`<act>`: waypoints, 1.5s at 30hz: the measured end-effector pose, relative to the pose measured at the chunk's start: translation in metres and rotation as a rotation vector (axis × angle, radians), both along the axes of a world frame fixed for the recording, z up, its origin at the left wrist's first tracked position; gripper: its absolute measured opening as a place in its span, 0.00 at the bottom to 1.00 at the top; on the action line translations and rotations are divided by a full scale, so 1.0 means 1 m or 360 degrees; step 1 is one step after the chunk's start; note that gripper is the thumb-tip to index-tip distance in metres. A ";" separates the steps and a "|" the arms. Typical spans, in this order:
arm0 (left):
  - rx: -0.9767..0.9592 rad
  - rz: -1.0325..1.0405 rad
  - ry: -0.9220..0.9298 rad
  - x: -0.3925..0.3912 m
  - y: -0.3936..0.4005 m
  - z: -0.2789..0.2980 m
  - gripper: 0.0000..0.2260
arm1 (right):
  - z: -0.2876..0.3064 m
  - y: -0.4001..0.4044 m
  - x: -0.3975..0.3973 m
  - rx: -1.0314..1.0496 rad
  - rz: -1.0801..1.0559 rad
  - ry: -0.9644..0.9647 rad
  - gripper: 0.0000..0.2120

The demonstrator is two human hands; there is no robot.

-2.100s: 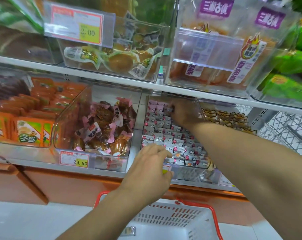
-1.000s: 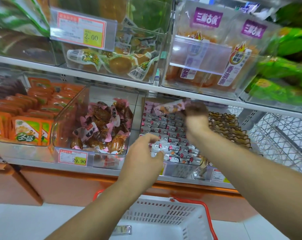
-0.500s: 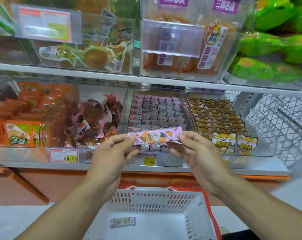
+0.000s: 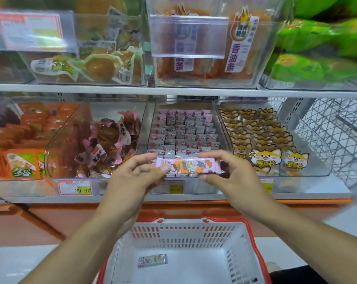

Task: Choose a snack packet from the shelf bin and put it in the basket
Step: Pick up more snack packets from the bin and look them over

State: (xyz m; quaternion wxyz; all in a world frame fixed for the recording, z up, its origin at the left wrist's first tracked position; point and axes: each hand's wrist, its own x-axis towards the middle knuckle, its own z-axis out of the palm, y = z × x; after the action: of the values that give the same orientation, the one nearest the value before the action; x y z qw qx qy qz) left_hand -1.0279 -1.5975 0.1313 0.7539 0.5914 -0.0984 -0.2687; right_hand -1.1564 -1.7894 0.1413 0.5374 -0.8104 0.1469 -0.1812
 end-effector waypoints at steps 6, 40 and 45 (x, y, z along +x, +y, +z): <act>0.0208 -0.0191 -0.0487 -0.001 0.008 0.010 0.25 | 0.003 -0.003 0.003 0.0335 0.0104 0.0027 0.17; 0.0373 -0.0110 -0.0253 -0.008 -0.002 0.001 0.26 | -0.003 -0.004 0.010 0.0957 0.0045 0.0032 0.14; 0.0325 0.0131 -0.0456 -0.007 -0.005 0.000 0.18 | 0.000 -0.002 0.013 0.1352 0.0025 -0.0008 0.17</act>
State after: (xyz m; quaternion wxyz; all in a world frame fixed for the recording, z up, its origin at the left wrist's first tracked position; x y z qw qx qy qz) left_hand -1.0348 -1.6021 0.1316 0.6784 0.7007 -0.1526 -0.1594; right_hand -1.1429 -1.7910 0.1415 0.8253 -0.5177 0.2010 -0.1024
